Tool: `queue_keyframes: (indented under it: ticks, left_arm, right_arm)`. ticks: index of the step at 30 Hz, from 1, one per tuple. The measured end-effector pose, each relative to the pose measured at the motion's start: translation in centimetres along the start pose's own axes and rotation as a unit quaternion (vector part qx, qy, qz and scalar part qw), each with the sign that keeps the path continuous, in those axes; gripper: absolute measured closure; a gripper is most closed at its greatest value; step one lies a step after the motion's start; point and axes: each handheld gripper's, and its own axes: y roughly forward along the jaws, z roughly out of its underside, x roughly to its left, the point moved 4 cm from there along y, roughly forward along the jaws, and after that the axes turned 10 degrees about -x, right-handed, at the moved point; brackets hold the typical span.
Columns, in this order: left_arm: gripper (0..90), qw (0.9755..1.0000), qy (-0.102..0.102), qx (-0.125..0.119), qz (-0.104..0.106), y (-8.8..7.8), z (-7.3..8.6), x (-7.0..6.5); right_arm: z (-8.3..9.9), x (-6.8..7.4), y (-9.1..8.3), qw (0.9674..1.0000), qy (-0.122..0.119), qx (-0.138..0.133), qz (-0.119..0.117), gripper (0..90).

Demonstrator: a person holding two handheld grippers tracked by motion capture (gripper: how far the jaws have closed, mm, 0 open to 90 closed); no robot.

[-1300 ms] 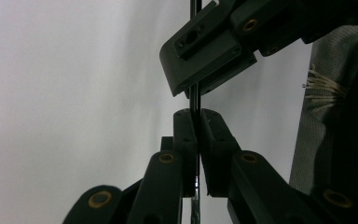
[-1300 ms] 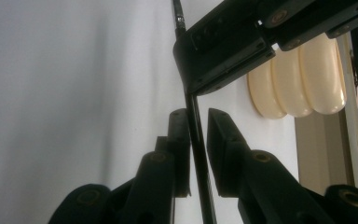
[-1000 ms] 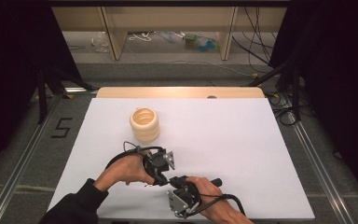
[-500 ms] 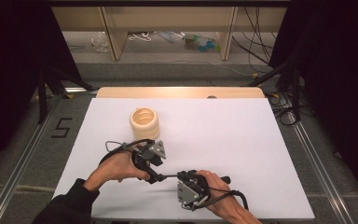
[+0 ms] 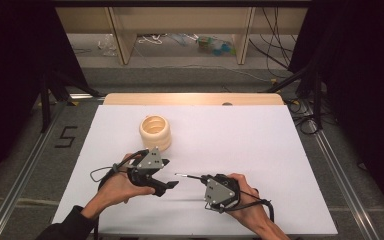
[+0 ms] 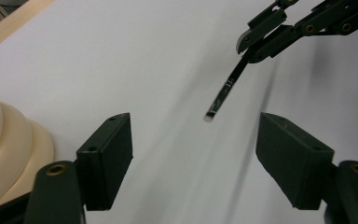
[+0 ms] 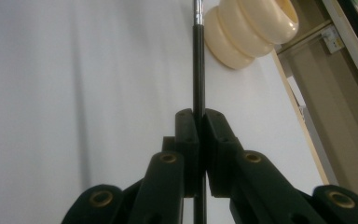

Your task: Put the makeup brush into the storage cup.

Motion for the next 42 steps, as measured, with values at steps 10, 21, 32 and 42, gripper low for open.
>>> queue_keyframes:
  ticks: [10, 21, 32, 42]
  left_arm:
    - [21.3, 0.9968, -0.044, -0.055, -0.039, -0.3, 0.8, -1.3]
    - [19.4, 0.9853, -0.101, -0.126, -0.056, -0.9, 0.8, -1.5]
    - [20.1, 0.9817, -0.094, -0.151, -0.067, -0.8, 0.8, -2.1]
    - [21.9, 0.9754, -0.105, -0.182, -0.066, -0.8, 0.8, -1.9]
  right_arm:
    - [0.0, -0.5, -0.3, 0.9924, 0.108, -0.059, 0.007, 85.2]
    - [0.1, -0.6, -0.3, 0.981, 0.17, -0.093, 0.005, 85.2]
    - [-0.4, -0.6, -0.1, 0.9715, 0.202, -0.124, 0.004, 85.3]
    - [-0.9, -0.2, 0.4, 0.9671, 0.214, -0.138, -0.001, 85.3]
